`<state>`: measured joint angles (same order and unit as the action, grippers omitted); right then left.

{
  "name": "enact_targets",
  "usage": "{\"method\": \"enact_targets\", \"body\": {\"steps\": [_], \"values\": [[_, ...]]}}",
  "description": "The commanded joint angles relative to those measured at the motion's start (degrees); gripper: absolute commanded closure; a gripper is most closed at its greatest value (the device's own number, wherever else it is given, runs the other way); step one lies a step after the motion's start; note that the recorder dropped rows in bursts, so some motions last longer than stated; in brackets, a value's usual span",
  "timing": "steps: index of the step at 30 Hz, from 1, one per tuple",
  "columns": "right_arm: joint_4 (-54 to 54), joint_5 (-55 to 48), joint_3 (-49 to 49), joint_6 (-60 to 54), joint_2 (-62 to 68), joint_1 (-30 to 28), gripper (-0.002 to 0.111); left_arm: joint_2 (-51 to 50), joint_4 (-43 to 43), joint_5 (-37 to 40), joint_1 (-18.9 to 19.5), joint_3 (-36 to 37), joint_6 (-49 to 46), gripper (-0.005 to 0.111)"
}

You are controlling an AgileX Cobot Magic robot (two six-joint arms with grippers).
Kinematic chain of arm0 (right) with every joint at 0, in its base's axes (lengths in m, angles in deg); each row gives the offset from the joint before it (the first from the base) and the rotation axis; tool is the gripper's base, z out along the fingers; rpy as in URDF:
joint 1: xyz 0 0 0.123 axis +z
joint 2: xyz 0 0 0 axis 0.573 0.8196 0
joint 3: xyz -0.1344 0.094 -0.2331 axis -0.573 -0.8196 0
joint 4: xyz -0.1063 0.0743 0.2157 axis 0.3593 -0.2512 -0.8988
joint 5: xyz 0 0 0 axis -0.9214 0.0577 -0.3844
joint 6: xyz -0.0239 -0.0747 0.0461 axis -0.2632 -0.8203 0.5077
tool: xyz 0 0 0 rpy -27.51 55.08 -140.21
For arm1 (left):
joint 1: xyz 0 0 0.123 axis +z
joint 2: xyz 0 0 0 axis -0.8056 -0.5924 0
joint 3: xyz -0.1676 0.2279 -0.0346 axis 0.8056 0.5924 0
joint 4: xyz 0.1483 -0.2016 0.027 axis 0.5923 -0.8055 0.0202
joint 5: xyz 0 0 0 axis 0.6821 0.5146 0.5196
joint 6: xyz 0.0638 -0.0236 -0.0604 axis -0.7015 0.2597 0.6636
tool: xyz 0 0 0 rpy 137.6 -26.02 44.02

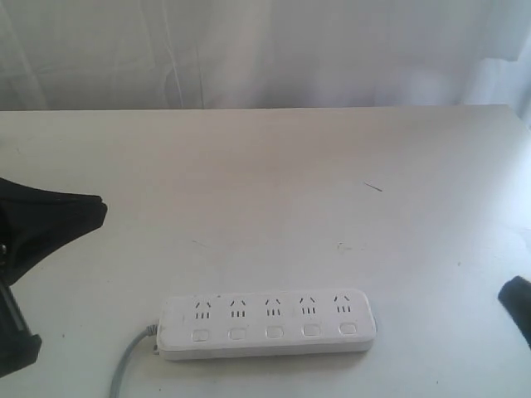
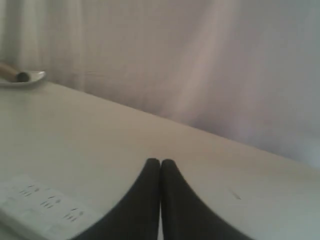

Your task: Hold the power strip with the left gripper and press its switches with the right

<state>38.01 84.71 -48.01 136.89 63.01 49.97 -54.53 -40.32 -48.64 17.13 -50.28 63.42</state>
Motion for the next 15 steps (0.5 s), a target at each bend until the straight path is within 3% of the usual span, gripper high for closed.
{"method": "enact_targets", "body": {"steps": [1, 8, 15], "values": [[0.67, 6.49, -0.33, -0.49, -0.35, -0.1, 0.108, 0.41, -0.67, 1.97, -0.26, 0.3, 0.55, 0.107], [0.67, 6.06, -0.33, -0.49, -0.35, -2.91, 0.108, 0.41, -0.78, 1.86, -0.26, 0.3, 0.67, 0.107], [-6.5, 2.43, -0.33, -0.49, -0.35, -14.78, 0.108, 0.41, -1.62, 1.86, -0.26, 0.3, 0.77, 0.107]]}}
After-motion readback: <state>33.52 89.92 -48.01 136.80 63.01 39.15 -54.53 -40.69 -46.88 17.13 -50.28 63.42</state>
